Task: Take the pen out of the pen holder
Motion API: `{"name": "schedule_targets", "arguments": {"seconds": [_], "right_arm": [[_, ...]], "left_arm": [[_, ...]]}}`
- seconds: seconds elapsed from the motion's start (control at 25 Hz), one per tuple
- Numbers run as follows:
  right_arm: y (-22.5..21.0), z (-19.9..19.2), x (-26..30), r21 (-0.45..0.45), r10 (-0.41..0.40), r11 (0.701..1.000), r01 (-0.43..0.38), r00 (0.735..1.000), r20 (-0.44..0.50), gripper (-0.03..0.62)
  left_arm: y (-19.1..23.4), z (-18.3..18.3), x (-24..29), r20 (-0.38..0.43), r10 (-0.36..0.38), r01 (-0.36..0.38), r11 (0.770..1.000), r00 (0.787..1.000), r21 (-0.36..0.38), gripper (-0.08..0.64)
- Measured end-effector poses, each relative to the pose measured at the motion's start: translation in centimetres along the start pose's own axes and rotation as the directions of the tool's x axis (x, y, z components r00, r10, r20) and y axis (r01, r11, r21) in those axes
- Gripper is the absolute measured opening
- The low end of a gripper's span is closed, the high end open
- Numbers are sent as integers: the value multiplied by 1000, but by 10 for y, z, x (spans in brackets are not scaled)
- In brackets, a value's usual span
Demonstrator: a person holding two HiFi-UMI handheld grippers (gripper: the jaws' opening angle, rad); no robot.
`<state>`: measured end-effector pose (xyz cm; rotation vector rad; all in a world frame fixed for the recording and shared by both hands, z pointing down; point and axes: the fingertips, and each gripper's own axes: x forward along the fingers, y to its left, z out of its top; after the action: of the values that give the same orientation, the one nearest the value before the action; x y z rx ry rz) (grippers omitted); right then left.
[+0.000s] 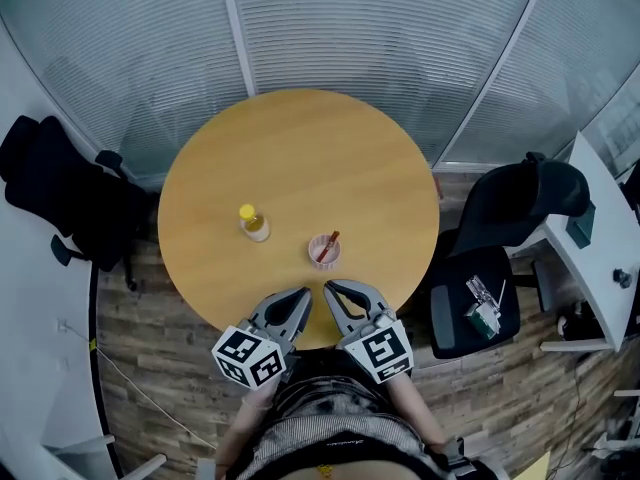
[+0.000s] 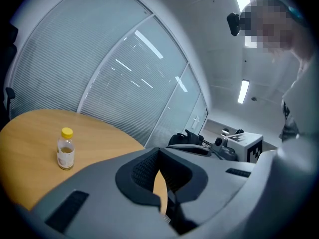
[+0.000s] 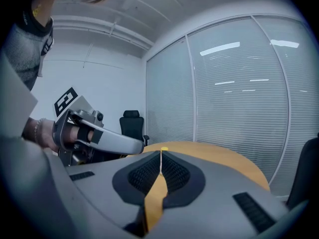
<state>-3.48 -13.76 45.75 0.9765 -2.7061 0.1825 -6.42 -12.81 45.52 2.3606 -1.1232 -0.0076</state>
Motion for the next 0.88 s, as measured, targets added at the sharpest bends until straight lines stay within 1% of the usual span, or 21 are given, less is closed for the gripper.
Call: {"name": "schedule_targets", "arguments": {"seconds": [0.2,0.36,0.44,0.56,0.68,0.8,0.88], "right_arm": [[3,0,24,9,-25,1000,25,1000,-5,23],[8,-1,43,41,-33,999,33,999,5,23],[10,-2,51,33,-49,998,49,999,-5,23],[9,-3,57,18,-78,997,78,997,-16,23],[5,-3,57,29,-101,994,101,995,-11,23],[0,-6,55,18,-117,993,117,993,-8,23],[-3,-7,54,31,-127,991,127,992,-8,23]], "left_arm": [[24,4,-3,-9,-22,22,1000,1000,3,3],[42,5,-7,-23,-51,51,999,998,17,3],[48,5,-8,-35,-68,69,997,997,25,3],[55,5,-9,-43,-86,87,996,995,22,3],[56,1,-6,-63,-110,111,994,992,13,3],[55,-4,-1,-85,-134,135,991,987,6,3],[56,-4,2,-84,-141,142,990,986,-3,3]]}}
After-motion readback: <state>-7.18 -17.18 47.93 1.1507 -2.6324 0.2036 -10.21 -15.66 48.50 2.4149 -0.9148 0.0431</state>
